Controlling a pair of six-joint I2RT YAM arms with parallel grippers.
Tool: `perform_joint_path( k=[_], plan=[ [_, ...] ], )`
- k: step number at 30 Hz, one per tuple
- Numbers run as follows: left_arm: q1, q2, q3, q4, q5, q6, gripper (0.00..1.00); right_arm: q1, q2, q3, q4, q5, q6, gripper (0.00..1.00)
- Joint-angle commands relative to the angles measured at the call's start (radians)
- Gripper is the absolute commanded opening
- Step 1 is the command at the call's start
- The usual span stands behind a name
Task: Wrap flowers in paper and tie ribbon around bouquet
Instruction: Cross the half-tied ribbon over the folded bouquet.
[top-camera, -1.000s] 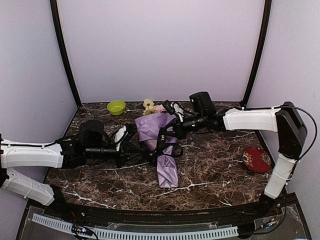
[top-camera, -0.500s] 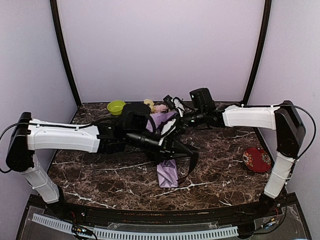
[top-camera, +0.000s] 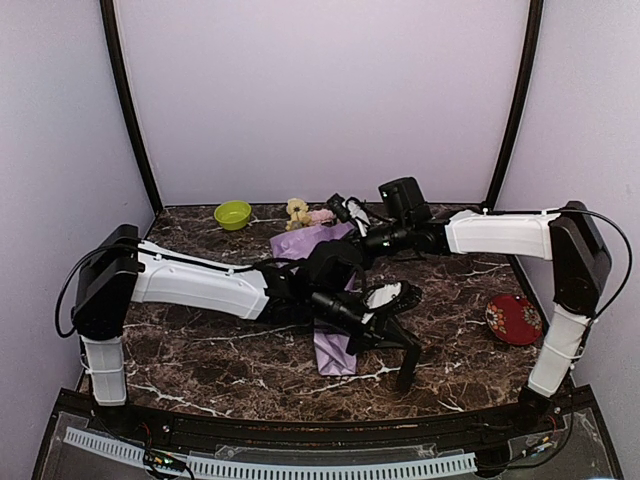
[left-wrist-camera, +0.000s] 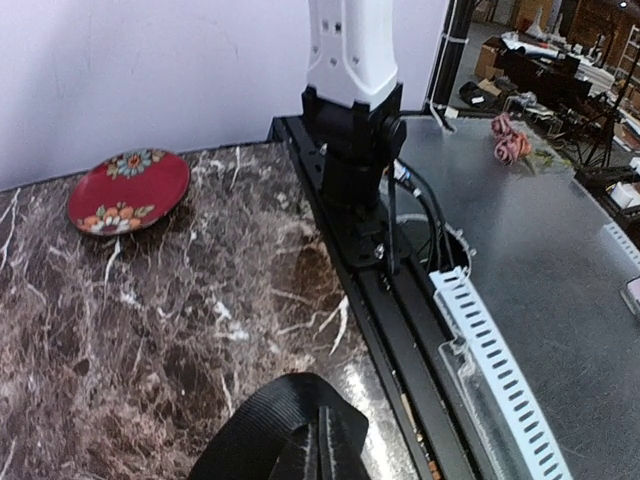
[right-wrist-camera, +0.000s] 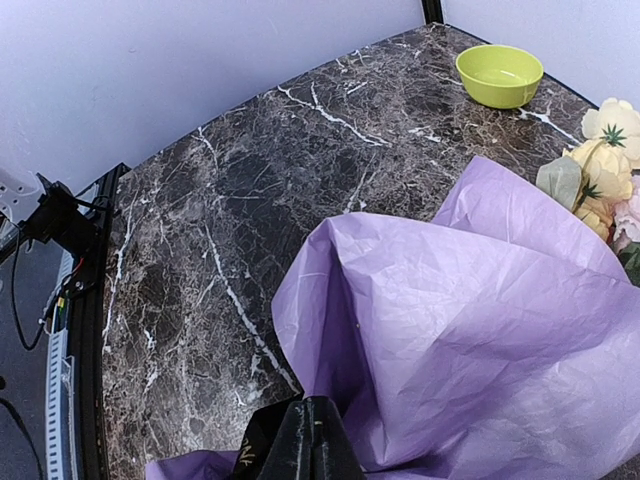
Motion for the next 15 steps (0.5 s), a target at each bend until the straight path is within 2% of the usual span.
perform_joint_path(
  k=[1,3,6,8,11,15],
  plan=[
    [-0.02,0.025,0.034,-0.129,-0.154,0.126,0.13,-0.007,-0.029,-0.003,0.006,0.0,-0.011,0.0],
    [-0.027,0.018,0.04,-0.203,-0.235,0.173,0.38,-0.007,-0.03,-0.001,0.003,-0.003,-0.011,0.0],
    [-0.028,-0.055,-0.014,-0.215,-0.278,0.213,0.53,-0.006,-0.032,0.001,-0.001,-0.006,-0.007,0.0],
    [-0.023,-0.135,-0.117,-0.136,-0.313,0.223,0.63,-0.007,-0.031,0.0,-0.001,-0.01,-0.004,0.0],
    [0.02,-0.249,-0.248,-0.01,-0.317,0.189,0.71,-0.005,-0.031,-0.003,0.003,-0.018,0.002,0.0],
    [0.156,-0.342,-0.362,0.123,-0.218,0.027,0.73,-0.002,-0.029,-0.004,0.008,-0.029,0.011,0.0]
  ],
)
